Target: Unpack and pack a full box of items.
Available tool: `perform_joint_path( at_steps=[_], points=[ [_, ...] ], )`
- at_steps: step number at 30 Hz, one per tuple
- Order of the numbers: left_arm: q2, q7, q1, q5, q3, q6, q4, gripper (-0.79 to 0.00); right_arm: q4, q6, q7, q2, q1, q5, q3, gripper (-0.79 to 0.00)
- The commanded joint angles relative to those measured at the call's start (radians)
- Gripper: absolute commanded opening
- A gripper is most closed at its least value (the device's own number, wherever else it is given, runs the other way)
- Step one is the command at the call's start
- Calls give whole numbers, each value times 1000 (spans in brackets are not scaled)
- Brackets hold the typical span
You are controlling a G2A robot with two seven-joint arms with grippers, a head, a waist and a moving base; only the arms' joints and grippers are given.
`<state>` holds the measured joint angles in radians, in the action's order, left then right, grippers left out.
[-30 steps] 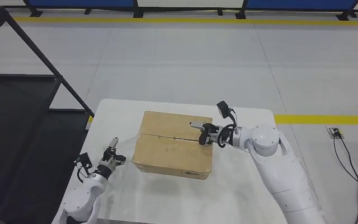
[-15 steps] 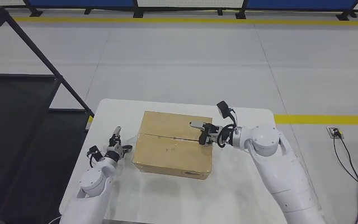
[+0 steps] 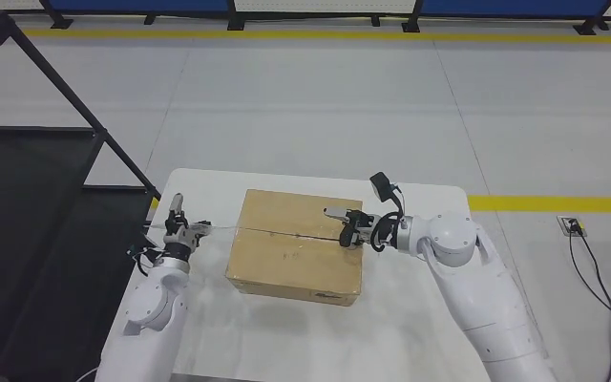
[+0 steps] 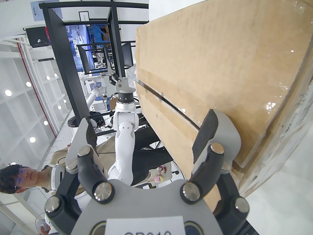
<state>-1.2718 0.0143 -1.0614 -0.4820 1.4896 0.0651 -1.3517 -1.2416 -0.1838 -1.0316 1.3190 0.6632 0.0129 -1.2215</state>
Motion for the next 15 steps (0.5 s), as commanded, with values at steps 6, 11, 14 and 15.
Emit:
perform_joint_path(
  at_steps=[6,11,14,15],
  points=[
    [1,-36,-38,30,26,-1,-104,0,0,0,0,0,0,0,0,0],
    [2,-63,-42,63,44,2,-143,0,0,0,0,0,0,0,0,0],
    [2,-79,-50,73,58,5,-166,0,0,0,0,0,0,0,0,0],
    [2,-85,-55,78,62,6,-172,0,0,0,0,0,0,0,0,0]
  ],
)
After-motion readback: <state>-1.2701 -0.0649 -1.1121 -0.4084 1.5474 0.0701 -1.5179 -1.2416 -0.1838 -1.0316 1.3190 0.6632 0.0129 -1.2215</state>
